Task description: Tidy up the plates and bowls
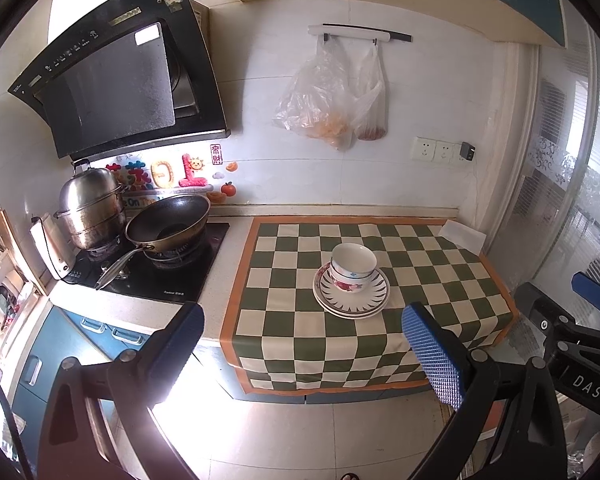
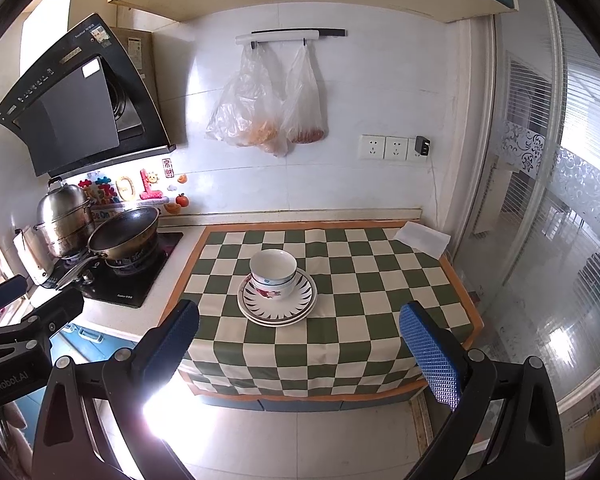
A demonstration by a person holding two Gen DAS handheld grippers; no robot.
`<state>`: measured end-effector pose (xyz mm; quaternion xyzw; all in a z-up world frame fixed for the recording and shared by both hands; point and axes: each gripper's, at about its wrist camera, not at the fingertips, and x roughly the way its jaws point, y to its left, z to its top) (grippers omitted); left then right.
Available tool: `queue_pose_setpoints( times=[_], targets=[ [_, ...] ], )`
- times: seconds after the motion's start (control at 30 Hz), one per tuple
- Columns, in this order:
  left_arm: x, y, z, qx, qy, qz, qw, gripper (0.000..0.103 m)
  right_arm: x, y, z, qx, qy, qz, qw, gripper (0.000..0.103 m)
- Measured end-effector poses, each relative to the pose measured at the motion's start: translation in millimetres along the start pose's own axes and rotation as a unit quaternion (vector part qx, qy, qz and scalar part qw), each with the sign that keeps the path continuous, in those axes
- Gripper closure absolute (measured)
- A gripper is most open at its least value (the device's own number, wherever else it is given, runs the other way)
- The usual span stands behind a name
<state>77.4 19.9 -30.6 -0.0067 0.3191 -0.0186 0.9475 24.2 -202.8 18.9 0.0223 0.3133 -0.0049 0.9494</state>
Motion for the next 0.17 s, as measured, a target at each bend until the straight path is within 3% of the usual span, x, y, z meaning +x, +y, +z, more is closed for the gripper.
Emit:
queue_pose_setpoints(
  times=[0.17],
  targets=[
    [0.5, 6.0, 0.8, 0.007, -0.009, 0.004, 0.9999, 0.002, 2.7, -0.1, 0.2, -0.002, 0.001, 0.001, 1.0, 0.001]
  ],
)
